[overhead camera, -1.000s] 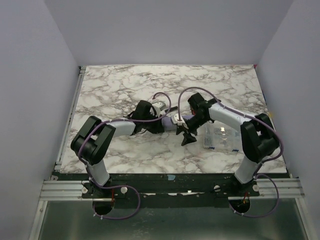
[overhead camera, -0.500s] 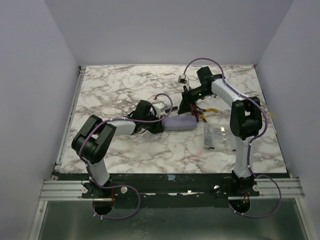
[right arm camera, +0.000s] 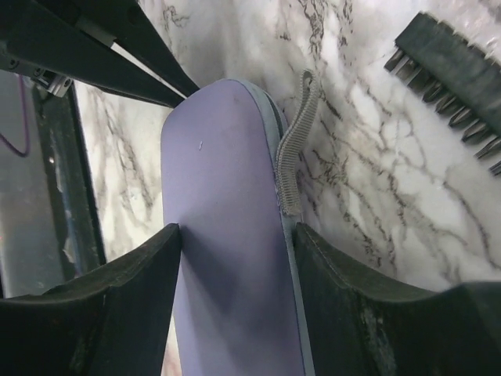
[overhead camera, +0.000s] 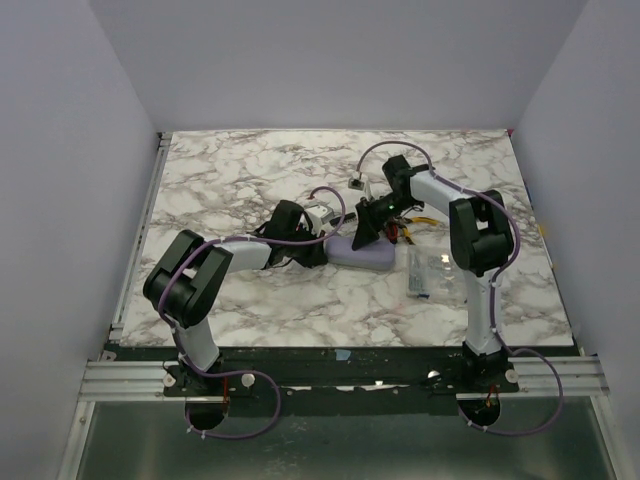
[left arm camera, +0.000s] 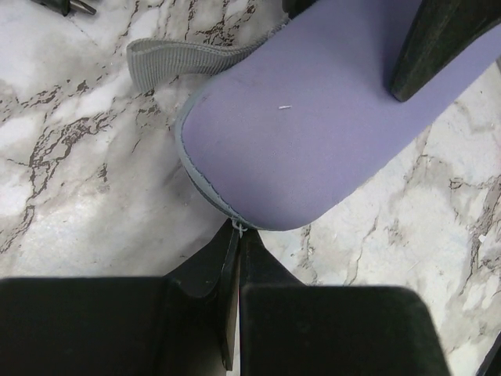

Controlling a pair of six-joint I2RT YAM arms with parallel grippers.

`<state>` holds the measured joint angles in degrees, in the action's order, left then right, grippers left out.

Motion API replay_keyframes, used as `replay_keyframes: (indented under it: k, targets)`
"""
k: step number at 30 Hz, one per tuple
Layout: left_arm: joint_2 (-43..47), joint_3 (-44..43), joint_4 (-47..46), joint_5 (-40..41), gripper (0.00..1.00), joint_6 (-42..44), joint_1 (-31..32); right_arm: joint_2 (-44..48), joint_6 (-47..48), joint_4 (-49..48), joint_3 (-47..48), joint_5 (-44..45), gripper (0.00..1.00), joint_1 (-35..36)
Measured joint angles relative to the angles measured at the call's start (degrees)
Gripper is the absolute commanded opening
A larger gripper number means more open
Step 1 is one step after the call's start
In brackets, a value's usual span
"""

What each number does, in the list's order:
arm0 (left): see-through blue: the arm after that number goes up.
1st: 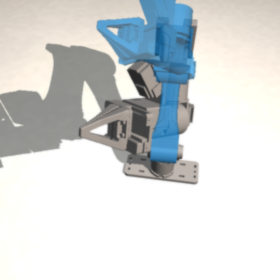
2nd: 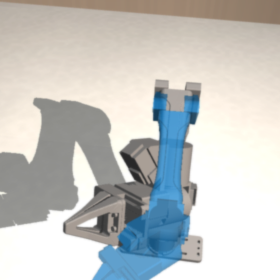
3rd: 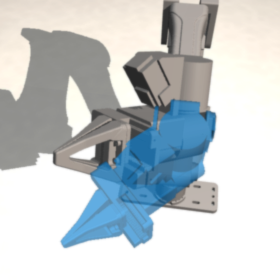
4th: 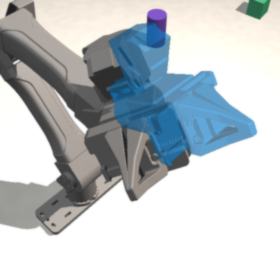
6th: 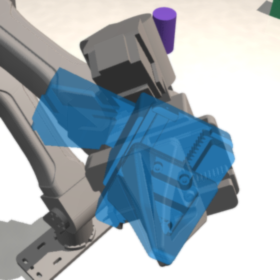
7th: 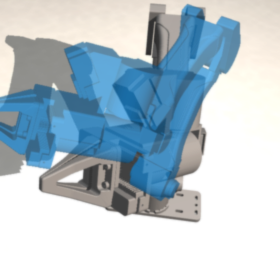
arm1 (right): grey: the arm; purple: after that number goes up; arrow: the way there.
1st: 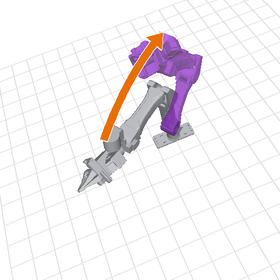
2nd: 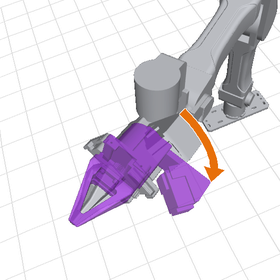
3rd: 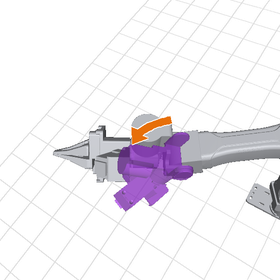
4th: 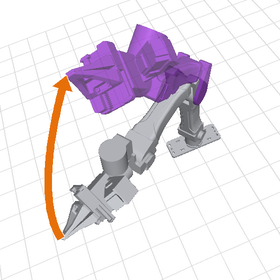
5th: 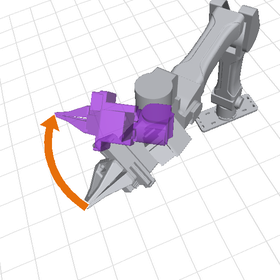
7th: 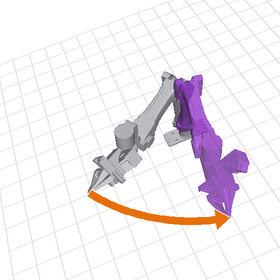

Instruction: Open the umbrella

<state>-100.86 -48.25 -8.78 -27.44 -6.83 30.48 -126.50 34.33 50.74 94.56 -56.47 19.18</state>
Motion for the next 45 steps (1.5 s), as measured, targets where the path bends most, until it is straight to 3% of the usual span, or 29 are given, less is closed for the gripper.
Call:
replay_keyframes:
  k: [5,7,19,29,37,38,40,41,44,45]
  targets:
    - [0.0,0.0,0.2,-0.2,0.00,0.2,0.0,1.8,-4.1,-3.1,-4.0,-0.5,0.28,-0.1]
    - [0.0,0.0,0.3,-0.2,0.00,0.2,0.0,3.1,-6.6,-5.5,-6.3,-0.4,0.02,-0.2]
    - [1.0,0.1,1.6,2.1,0.00,1.2,1.1,10.6,-25.9,-21.1,-19.0,4.3,0.00,-0.2]
    - [5.8,6.0,0.2,3.7,0.00,-1.4,3.0,11.5,-33.6,-28.0,-21.3,5.7,0.00,1.1]
    - [2.6,2.2,0.4,3.6,0.00,-3.1,4.9,14.6,-44.4,-36.9,-26.3,9.5,0.00,0.9]
    - [1.8,1.1,0.7,3.6,0.00,-3.1,4.9,15.0,-45.0,-37.9,-26.9,10.0,0.02,0.7]
    - [0.3,-0.9,1.3,3.5,0.00,-3.1,4.2,15.7,-45.7,-38.8,-27.8,10.2,0.30,0.4]
    - [-0.2,-1.5,1.4,3.4,0.00,-3.1,3.8,15.8,-45.8,-38.7,-27.9,10.1,0.40,0.2]
    - [-2.1,-4.1,2.2,1.9,0.00,-2.0,2.9,15.8,-44.9,-37.1,-27.9,8.7,0.60,-0.5]
    - [-2.4,-4.5,2.3,1.7,0.00,-1.6,2.7,15.8,-44.3,-36.2,-27.8,8.3,0.62,-0.7]
